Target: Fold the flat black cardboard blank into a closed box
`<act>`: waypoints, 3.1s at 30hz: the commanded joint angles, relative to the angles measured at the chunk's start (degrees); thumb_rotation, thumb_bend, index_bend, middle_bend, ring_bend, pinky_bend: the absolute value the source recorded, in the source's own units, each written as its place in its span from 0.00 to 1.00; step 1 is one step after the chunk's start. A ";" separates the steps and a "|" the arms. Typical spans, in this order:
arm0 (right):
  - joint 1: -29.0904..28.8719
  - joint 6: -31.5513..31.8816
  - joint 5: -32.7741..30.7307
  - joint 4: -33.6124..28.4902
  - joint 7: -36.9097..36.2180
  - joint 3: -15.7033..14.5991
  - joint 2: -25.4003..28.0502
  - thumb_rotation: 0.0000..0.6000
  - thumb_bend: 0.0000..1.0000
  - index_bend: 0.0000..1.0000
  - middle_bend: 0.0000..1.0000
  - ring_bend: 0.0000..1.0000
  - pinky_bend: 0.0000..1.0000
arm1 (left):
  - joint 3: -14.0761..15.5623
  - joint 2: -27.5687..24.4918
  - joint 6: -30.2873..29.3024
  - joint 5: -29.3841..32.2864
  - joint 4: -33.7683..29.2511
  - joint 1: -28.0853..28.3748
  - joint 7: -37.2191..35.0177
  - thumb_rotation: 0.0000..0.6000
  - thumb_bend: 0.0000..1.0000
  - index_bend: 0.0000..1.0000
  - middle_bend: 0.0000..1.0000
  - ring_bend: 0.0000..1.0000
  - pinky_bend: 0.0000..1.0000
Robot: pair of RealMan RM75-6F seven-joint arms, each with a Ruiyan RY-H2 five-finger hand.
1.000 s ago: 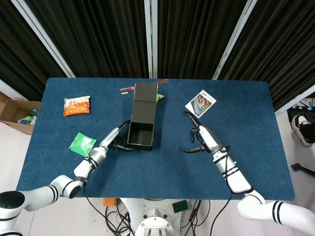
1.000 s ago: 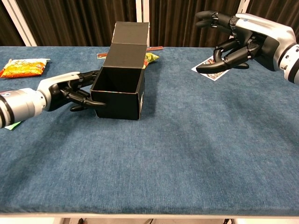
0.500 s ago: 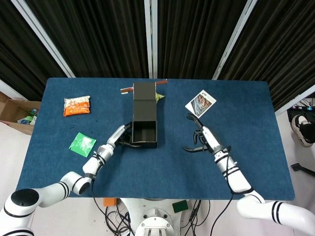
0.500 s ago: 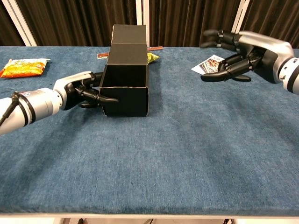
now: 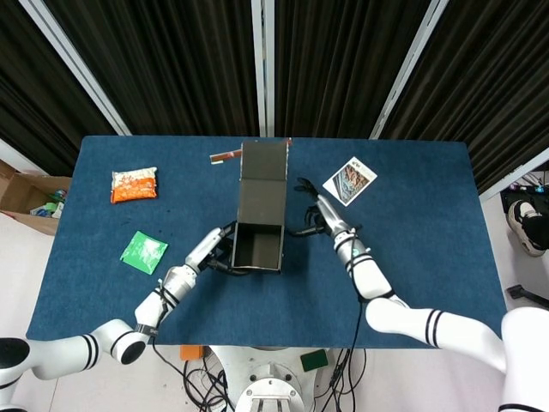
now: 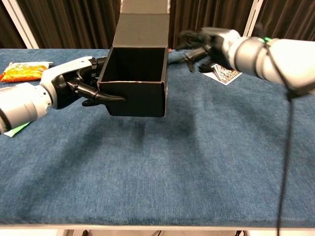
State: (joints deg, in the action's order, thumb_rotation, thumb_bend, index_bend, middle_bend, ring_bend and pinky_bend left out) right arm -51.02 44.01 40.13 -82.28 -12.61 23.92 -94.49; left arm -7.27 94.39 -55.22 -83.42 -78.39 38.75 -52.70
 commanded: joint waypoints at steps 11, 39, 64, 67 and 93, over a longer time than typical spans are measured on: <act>-6.01 -2.65 -0.72 -6.80 1.99 7.44 1.29 1.00 0.00 0.00 0.17 0.69 1.00 | 0.02 -0.47 5.14 3.75 -0.50 1.51 5.41 1.00 0.00 0.52 0.51 0.73 0.94; -15.84 8.09 -12.14 -19.15 30.30 -8.03 6.47 1.00 0.00 0.00 0.25 0.73 1.00 | -1.31 3.07 7.57 14.64 5.41 -1.21 23.84 0.62 0.00 0.00 0.04 0.68 0.93; -14.31 10.83 -9.20 -18.51 31.73 -8.90 3.63 1.00 0.00 0.02 0.25 0.73 1.00 | 3.92 -9.52 6.27 14.65 -6.35 -3.68 45.77 0.67 0.00 0.01 0.00 0.63 0.89; -13.89 10.83 -8.73 -18.21 31.54 -9.03 3.27 1.00 0.00 0.02 0.25 0.73 1.00 | 3.85 -10.19 3.82 13.80 -7.17 -4.74 46.48 0.67 0.00 0.05 0.00 0.63 0.86; -7.72 22.93 25.04 7.28 34.29 -18.38 -13.59 1.00 0.00 0.31 0.38 0.77 1.00 | -0.04 -15.07 -12.46 7.50 -7.85 -10.82 48.68 0.68 0.00 0.07 0.00 0.63 0.86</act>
State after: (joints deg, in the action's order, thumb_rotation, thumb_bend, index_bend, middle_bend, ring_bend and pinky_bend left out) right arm -59.61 65.38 60.83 -79.93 20.94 7.46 -105.09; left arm -7.24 79.32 -67.73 -75.69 -86.29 27.92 -3.76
